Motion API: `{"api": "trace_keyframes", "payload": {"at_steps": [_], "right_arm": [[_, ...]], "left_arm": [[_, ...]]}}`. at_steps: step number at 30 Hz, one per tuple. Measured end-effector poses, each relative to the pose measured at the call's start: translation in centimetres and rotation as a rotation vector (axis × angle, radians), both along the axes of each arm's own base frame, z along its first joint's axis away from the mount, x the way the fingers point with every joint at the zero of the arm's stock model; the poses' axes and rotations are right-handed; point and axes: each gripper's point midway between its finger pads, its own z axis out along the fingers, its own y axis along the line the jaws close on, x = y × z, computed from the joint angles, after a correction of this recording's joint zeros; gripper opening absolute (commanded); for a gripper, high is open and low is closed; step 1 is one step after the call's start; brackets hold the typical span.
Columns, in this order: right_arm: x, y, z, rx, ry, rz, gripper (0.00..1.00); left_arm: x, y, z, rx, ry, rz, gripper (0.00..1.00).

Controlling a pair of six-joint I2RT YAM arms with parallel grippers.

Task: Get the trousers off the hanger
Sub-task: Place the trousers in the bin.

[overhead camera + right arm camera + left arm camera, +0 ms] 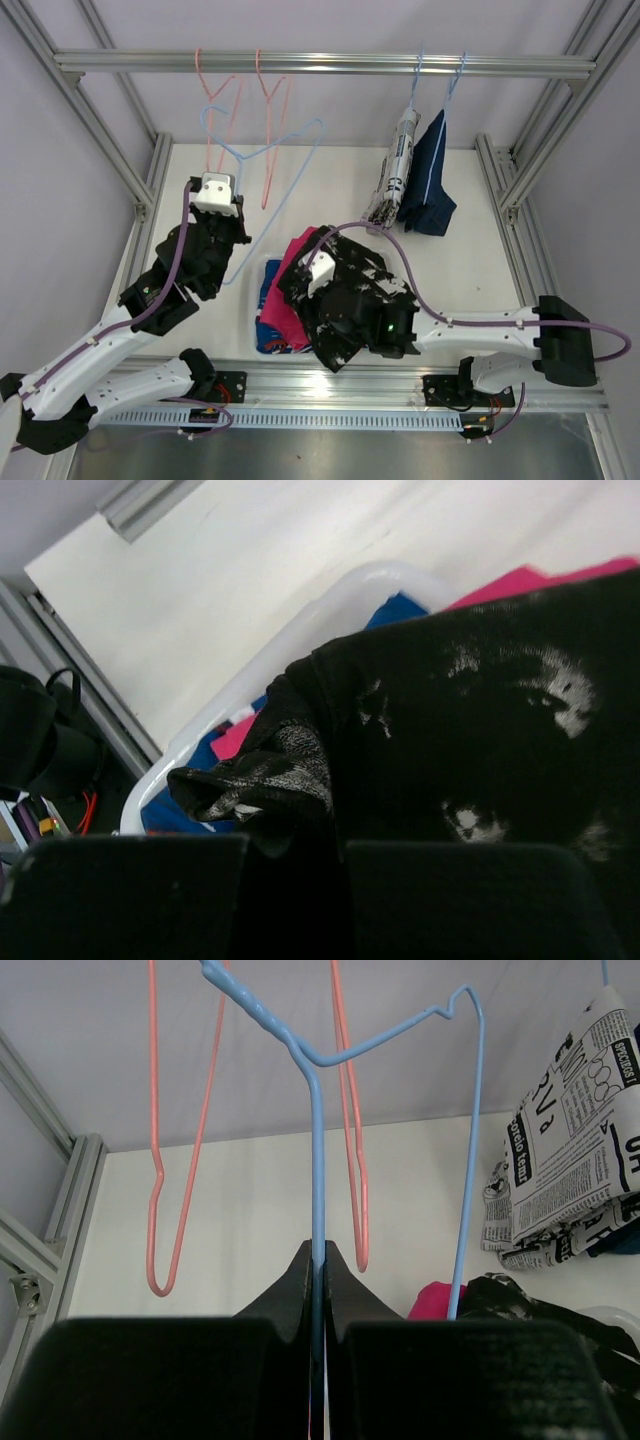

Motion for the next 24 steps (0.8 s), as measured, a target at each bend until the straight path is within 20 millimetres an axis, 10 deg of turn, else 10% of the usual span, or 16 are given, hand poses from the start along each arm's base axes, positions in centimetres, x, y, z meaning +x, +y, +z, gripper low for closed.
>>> {"api": "trace_keyframes", "payload": {"at_steps": [2, 6, 10, 20, 24], "right_arm": [[-0.8, 0.5, -1.7, -0.016, 0.02, 0.007, 0.0], [-2.4, 1.9, -4.4, -0.034, 0.067, 0.025, 0.48], [-4.3, 2.8, -6.8, -0.079, 0.102, 0.058, 0.75], [-7.7, 3.6, -0.6, -0.025, 0.061, 0.145, 0.77], [-7.2, 1.5, 5.2, 0.101, 0.009, 0.13, 0.5]], "left_arm": [[0.0, -0.1, 0.0, -0.006, 0.001, -0.005, 0.01], [0.0, -0.2, 0.0, -0.019, 0.003, -0.009, 0.01], [-0.1, -0.4, 0.0, -0.02, 0.003, -0.02, 0.01], [-0.1, -0.7, 0.0, -0.02, 0.004, -0.032, 0.01], [-0.1, -0.7, -0.1, -0.017, 0.007, -0.033, 0.01]]}}
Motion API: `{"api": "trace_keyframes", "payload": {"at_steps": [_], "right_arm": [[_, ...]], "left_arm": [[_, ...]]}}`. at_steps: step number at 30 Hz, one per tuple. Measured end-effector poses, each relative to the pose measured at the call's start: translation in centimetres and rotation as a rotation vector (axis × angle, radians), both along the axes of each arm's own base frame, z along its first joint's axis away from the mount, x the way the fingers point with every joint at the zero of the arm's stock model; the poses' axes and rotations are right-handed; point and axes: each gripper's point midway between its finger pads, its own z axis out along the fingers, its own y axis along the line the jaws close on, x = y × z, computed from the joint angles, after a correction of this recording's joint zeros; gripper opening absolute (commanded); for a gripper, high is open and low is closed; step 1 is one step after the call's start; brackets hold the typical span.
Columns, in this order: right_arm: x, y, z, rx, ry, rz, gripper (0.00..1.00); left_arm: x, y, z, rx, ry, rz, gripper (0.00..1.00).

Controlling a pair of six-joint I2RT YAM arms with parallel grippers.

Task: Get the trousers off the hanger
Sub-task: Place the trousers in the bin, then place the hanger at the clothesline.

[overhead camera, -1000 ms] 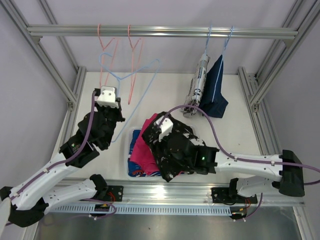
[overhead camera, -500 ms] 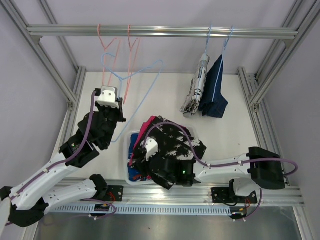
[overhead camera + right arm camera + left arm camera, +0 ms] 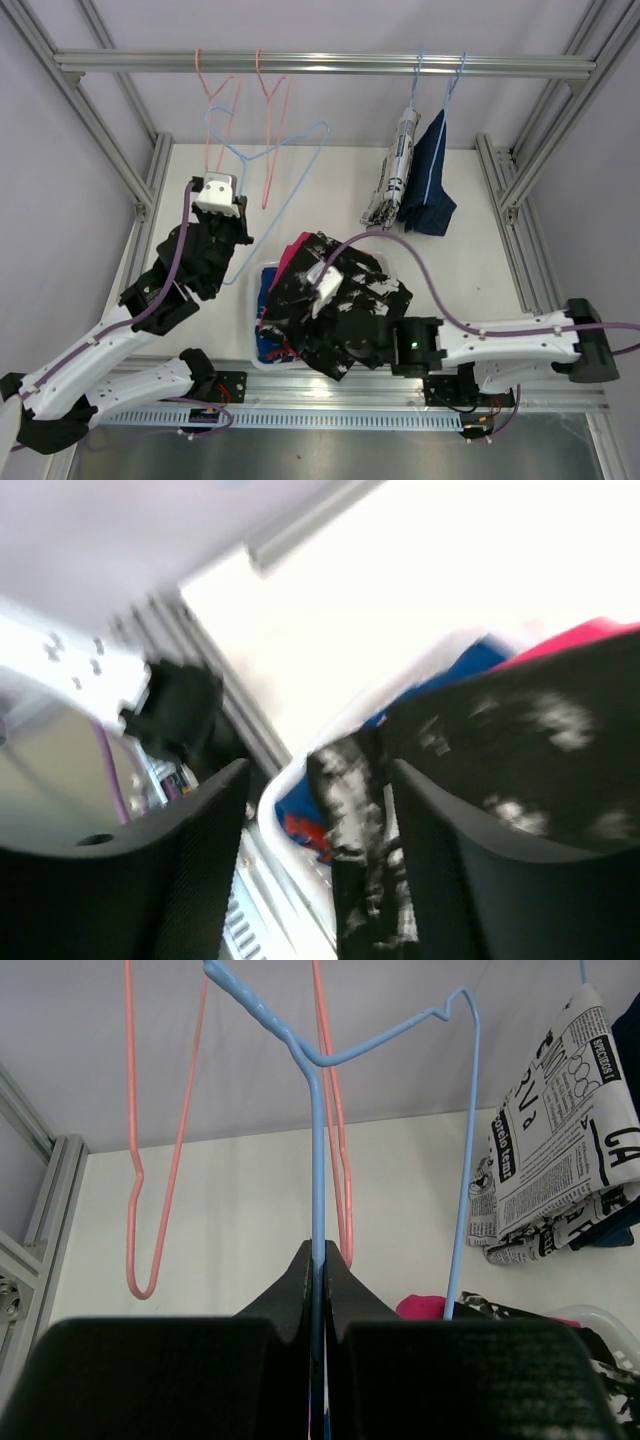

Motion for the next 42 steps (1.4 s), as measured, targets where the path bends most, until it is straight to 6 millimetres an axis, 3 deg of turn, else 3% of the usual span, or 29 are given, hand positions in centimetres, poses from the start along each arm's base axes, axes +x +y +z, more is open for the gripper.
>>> {"api": "trace_keyframes", "payload": {"at_steps": [3, 5, 9, 14, 17, 21, 25, 32, 34, 39, 42], "right_arm": [[2.2, -2.2, 2.4, 0.081, -0.009, -0.06, 0.33], [4.1, -3.4, 1.7, 0.086, -0.005, -0.115, 0.31], [6.3, -3.8, -3.0, 0.008, 0.029, -0.165, 0.29], [6.2, -2.9, -12.0, -0.145, 0.123, -0.152, 0.25], [6.0, -2.5, -15.3, -0.169, 0.167, -0.166, 0.24], [5.9, -2.2, -14.9, -0.135, 0.181, -0.18, 0.26], [5.5, -2.8, -13.4, -0.146, 0.163, -0.178, 0.28], [7.5, -2.7, -5.7, -0.06, 0.075, -0.205, 0.32], [8.5, -2.8, -4.3, -0.039, 0.06, -0.223, 0.33], [11.2, -3.9, -4.9, -0.048, 0.056, -0.283, 0.32], [12.3, -4.3, -7.9, -0.079, 0.082, -0.309, 0.34]], "left_arm": [[0.0, 0.0, -0.1, 0.004, 0.003, 0.0, 0.01], [0.1, -0.1, -0.1, 0.005, 0.004, 0.0, 0.01], [0.2, -0.3, -0.4, 0.012, 0.01, -0.001, 0.01], [0.3, -0.4, -0.6, 0.021, 0.017, -0.001, 0.01], [0.3, -0.4, -0.6, 0.022, 0.017, -0.001, 0.01], [0.3, -0.4, -0.6, 0.022, 0.017, -0.001, 0.01], [0.3, -0.4, -0.7, 0.023, 0.018, -0.002, 0.01], [0.3, -0.5, -0.7, 0.023, 0.018, -0.007, 0.01], [0.3, -0.6, -0.7, 0.023, 0.018, -0.011, 0.01], [0.3, -0.7, -0.7, 0.023, 0.018, -0.018, 0.01], [0.3, -0.8, -0.7, 0.023, 0.018, -0.024, 0.01]]}}
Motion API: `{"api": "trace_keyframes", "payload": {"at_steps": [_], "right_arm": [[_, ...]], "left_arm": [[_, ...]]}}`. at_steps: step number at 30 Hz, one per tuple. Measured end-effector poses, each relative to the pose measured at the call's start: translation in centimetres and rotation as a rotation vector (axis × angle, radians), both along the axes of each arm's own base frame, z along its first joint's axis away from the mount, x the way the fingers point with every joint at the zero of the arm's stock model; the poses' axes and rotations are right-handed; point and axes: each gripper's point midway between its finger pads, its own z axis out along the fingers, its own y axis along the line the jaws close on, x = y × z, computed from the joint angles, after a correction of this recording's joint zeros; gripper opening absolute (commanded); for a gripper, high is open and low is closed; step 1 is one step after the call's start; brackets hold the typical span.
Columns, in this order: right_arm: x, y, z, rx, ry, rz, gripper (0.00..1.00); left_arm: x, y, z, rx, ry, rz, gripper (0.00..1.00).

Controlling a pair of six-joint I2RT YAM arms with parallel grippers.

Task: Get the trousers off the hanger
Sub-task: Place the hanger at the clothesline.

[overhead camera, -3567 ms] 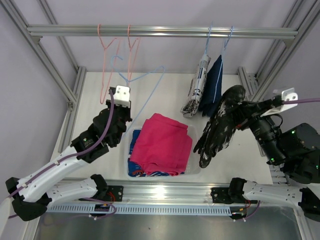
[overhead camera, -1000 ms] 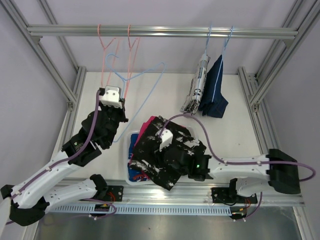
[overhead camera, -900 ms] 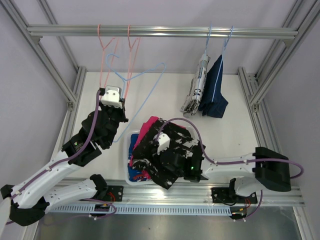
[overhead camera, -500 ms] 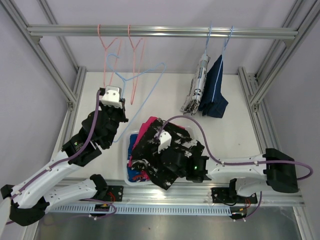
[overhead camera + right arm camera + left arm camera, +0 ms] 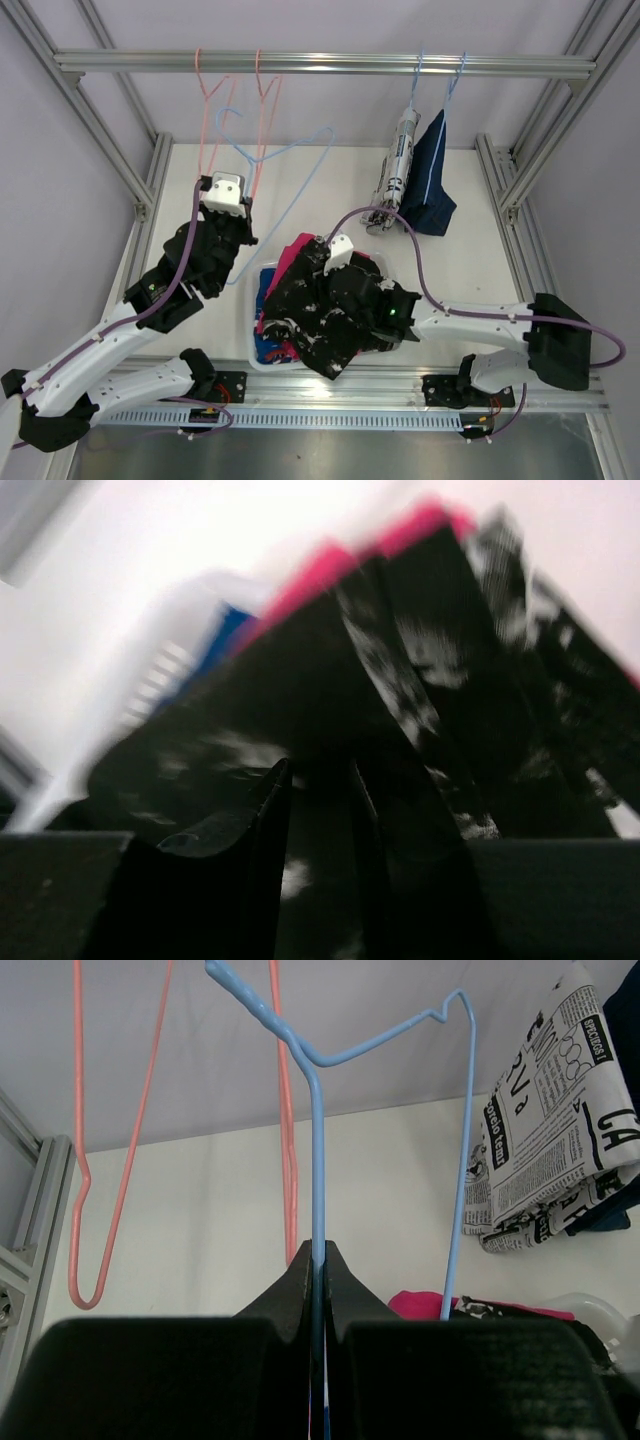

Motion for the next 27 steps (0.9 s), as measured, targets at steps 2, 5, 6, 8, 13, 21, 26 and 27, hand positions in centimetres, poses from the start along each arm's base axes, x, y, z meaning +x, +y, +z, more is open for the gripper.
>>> {"api": "trace_keyframes", "payload": {"at_steps": [2, 5, 6, 8, 13, 21, 26, 27], "right_arm": [[0.4, -0.3, -3.4, -0.05, 0.042, -0.017, 0.34], [0.7, -0.1, -7.0, -0.082, 0.086, -0.034, 0.34], [0.8, 0.0, -7.1, -0.074, 0.085, -0.037, 0.34], [0.7, 0.4, -6.7, -0.051, 0.083, -0.036, 0.35], [-0.8, 0.0, -5.9, -0.065, 0.077, -0.022, 0.41], [-5.5, -1.5, -0.9, -0.026, 0.033, 0.023, 0.54], [-6.8, -3.6, 2.0, 0.028, 0.016, -0.005, 0.56], [-7.0, -4.1, 2.5, 0.044, 0.014, -0.011, 0.56]], "left_arm": [[0.0, -0.1, 0.0, 0.0, 0.0, -0.006, 0.01], [0.0, -0.3, 0.0, 0.0, 0.001, -0.016, 0.01], [0.0, -0.4, -0.1, 0.002, 0.002, -0.018, 0.01], [0.0, -0.4, -0.1, 0.004, 0.004, -0.019, 0.01], [0.0, -0.5, -0.2, 0.006, 0.006, -0.021, 0.01], [-0.1, -1.0, -0.3, 0.017, 0.007, -0.052, 0.01], [-0.7, -1.6, -0.1, 0.047, -0.004, -0.125, 0.01], [-0.9, -1.6, 0.1, 0.052, -0.011, -0.136, 0.01]]}}
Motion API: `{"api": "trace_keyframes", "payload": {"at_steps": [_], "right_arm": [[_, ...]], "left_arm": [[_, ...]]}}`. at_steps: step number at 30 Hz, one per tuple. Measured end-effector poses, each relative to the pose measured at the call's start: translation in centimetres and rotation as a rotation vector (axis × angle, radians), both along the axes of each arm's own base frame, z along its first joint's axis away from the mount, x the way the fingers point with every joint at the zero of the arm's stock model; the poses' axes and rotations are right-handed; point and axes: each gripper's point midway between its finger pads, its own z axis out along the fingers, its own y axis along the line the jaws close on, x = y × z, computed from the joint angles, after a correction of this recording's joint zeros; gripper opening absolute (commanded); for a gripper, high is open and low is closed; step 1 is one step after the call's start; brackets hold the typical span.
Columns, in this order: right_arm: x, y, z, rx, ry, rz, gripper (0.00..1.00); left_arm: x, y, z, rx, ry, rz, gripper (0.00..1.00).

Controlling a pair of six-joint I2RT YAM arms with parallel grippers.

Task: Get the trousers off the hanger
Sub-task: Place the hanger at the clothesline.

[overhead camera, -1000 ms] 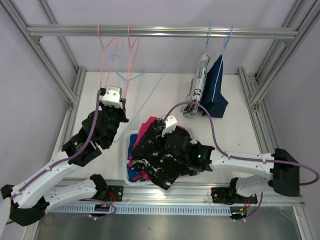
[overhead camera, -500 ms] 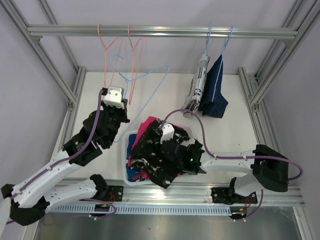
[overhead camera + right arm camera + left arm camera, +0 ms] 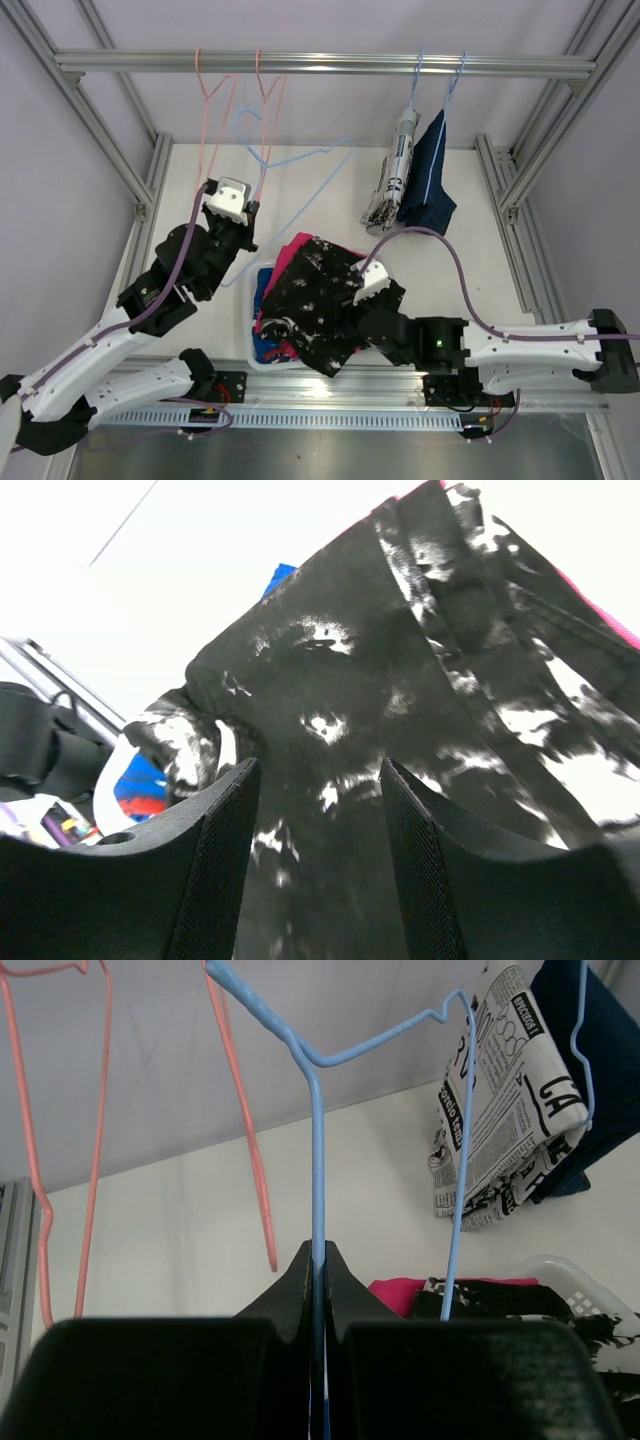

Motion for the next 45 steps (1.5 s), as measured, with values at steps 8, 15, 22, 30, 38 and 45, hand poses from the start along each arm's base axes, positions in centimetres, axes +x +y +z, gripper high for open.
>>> {"api": "trace_keyframes", "payload": {"at_steps": [8, 15, 22, 30, 38, 45], "right_arm": [[-1.3, -3.4, 1.9, 0.03, -0.015, -0.013, 0.63], [-1.8, -5.2, 2.5, 0.004, -0.041, -0.002, 0.65], [-1.3, -6.6, 3.4, -0.015, -0.09, -0.012, 0.68], [-0.4, -9.1, 5.3, 0.025, -0.127, -0.036, 0.71], [-0.2, -11.0, 5.9, 0.073, -0.15, -0.038, 0.72], [-0.5, -10.5, 5.1, 0.047, -0.151, -0.01, 0.73]], "left_arm": [[-1.0, 0.7, 2.1, 0.051, -0.048, -0.041, 0.01], [1.0, -0.6, 6.3, 0.094, -0.067, -0.006, 0.01], [4.9, -3.3, 7.6, 0.207, -0.048, 0.064, 0.01], [8.5, -5.8, 7.8, 0.303, -0.041, 0.137, 0.01], [11.0, -7.5, 9.9, 0.344, -0.078, 0.184, 0.01], [13.7, -9.3, 9.2, 0.406, -0.072, 0.209, 0.01]]}}
